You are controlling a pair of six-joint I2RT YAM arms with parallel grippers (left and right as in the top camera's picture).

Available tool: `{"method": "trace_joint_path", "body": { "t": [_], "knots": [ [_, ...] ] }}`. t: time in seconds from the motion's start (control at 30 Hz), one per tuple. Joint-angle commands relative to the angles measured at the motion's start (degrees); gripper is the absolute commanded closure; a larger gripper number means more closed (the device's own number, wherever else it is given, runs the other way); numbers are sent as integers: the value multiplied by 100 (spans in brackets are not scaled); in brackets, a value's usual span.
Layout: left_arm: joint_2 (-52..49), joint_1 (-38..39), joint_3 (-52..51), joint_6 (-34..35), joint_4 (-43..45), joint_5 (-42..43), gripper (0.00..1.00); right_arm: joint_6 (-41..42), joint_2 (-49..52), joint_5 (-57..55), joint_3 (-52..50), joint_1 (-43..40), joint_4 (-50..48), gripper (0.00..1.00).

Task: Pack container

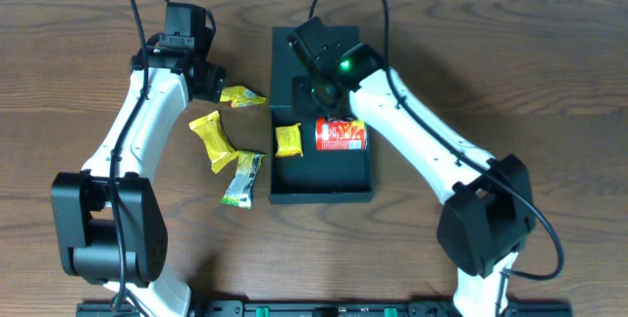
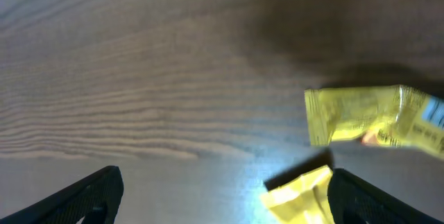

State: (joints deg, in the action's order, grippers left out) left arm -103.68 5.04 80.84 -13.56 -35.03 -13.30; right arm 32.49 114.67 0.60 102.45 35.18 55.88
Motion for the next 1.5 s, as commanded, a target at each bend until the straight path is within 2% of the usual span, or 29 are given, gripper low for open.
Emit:
{"method": "trace_joint_path", "body": {
  "t": [0.0, 0.03, 0.07, 0.1, 0.17, 0.2, 0.27, 0.37, 0.47, 0.53, 0.67, 0.8, 1.0, 1.2, 1.47],
  "knots": [
    [-57, 0, 140, 249, 85, -13, 5, -472, -348, -754, 514, -348, 149, 58],
    [-57, 2, 140, 245, 98, 33, 5, -544, -376, -826, 632, -437, 229, 56],
    [-57, 2, 140, 162, 116, 260, 5, -787, -415, -831, 820, -597, 321, 47],
    [-57, 2, 140, 42, 120, 455, 5, -892, -435, -833, 916, -691, 385, 43],
    [-57, 2, 140, -22, 109, 780, 5, -1005, -455, -833, 1088, -892, 520, 40],
    [-57, 2, 140, 210, 105, 793, 5, -1005, -455, -831, 1163, -992, 612, 39],
    [-57, 2, 140, 1244, 50, 715, 5, -1001, -455, -817, 1246, -1145, 769, 38],
    [-57, 2, 140, 4159, -446, 778, 5, -979, -455, -782, 1281, -1316, 1032, 38],
    [-57, 35, 140, 6111, -831, 1027, 5, -981, -455, -789, 1281, -1370, 1268, 37],
    [-57, 118, 140, 6826, -848, 1145, 5, -984, -455, -813, 1281, -1379, 1379, 36],
    [-57, 332, 140, 7844, -807, 732, 5, -984, -455, -859, 1281, -1379, 1482, 33],
    [-90, 533, 140, 9460, -708, 450, 5, -984, -455, -859, 1281, -1379, 1665, 32],
    [-496, 555, 140, 9866, -74, 286, 4, -988, -455, -905, 1281, -1388, 1897, 30],
    [-1027, 363, 140, 10371, 321, 776, 5, -1054, -455, -984, 1281, -1390, 2031, 28],
    [-1325, 350, 140, 10356, 745, 850, 1, -1073, -455, -986, 1281, -1390, 2026, 27]
  ]
}}
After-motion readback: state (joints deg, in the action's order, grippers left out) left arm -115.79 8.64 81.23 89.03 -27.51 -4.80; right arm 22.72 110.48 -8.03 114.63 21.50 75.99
